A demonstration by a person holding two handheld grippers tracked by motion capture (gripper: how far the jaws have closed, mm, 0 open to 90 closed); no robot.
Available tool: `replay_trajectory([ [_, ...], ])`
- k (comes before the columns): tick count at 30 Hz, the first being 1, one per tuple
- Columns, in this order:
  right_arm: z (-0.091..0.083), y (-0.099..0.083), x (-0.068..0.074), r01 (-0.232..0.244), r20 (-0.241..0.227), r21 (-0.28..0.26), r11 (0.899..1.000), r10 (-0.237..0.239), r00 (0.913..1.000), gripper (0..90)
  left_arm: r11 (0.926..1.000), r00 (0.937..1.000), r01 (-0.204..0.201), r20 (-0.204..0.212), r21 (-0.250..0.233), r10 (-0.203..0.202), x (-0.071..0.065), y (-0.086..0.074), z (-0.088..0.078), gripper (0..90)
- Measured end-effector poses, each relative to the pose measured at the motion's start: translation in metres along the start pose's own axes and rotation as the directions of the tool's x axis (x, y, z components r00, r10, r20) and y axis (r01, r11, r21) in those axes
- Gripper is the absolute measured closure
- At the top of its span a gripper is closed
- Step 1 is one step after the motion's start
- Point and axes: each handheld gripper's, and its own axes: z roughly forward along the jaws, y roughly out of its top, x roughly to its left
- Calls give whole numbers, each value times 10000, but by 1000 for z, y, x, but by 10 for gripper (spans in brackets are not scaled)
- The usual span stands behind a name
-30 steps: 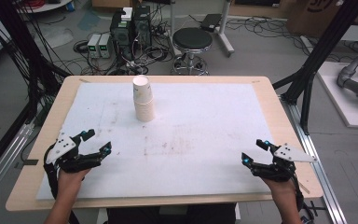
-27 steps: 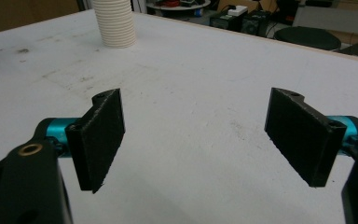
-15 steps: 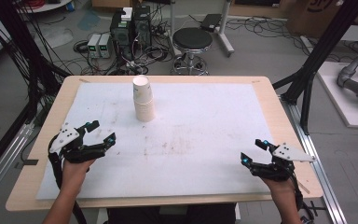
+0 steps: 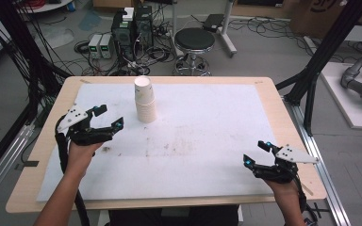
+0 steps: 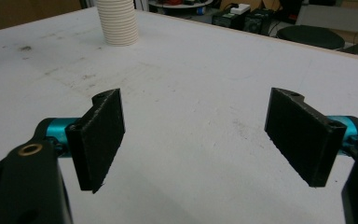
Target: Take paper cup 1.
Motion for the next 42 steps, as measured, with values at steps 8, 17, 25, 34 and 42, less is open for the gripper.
replay_trajectory([
  [8, 0, 1, -1, 28, 2, -73, 10000, -28, 10000, 205, 9997, 10000, 6, -1, 263, -6, 5, 12, 18, 159],
  [17, 1, 1, -1, 22, -107, -41, 10000, -23, 9999, 205, 9980, 9999, -139, 13, 619, 138, 11, 32, 47, 159],
  [25, 2, 0, -2, -22, -150, -62, 10000, 21, 9999, 205, 9938, 10000, -55, 19, 1106, 53, 17, 45, 78, 159],
  [34, 1, 0, -3, -60, -165, -84, 9999, 59, 9998, 205, 9897, 9999, 52, -146, 1430, -31, 24, 50, 104, 159],
  [42, 1, -1, -3, -94, -220, -49, 9999, 93, 9997, 205, 9817, 9998, 170, -157, 1896, -142, 27, 51, 130, 159],
])
